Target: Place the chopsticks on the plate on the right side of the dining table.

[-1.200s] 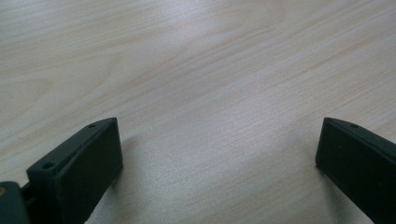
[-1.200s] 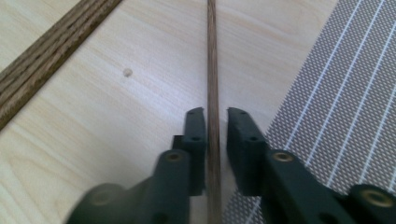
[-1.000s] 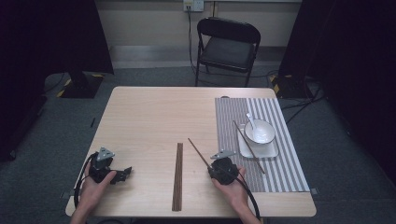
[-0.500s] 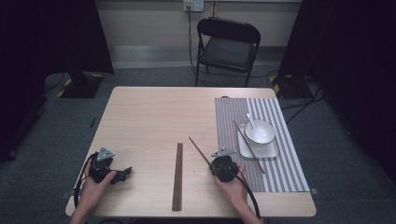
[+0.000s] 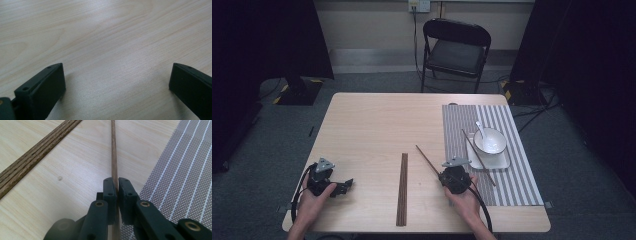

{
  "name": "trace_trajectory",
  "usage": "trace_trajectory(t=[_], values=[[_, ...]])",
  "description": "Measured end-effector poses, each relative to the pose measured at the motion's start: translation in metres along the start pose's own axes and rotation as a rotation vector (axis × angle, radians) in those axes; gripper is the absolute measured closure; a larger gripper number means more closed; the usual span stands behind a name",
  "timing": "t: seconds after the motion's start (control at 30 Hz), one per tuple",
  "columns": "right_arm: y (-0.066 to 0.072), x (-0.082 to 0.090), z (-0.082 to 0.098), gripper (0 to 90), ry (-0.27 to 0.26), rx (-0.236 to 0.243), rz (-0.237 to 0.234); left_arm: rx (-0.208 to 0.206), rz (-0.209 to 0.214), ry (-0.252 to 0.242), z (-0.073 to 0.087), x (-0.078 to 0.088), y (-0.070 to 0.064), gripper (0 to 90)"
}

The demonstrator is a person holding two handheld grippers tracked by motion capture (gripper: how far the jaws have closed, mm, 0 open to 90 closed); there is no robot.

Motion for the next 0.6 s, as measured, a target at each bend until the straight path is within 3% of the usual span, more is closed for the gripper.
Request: trace_trajectory(t=[0.6], values=[[-0.019, 0.01, -0.004, 84.8, -0.01, -0.036, 0.019, 0.0, 0.001, 0.0, 0.0, 0.0, 0.0, 0.1]])
Point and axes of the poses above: each handheld gripper's, and its own axes: x roughly backward along the jaws, z roughly out of its underside, y roughly to its left, the point moved 5 cm from there along -x, roughly forward along the jaws, and after that the axes turned 2 degrees about -y, right-handed, at the moved point
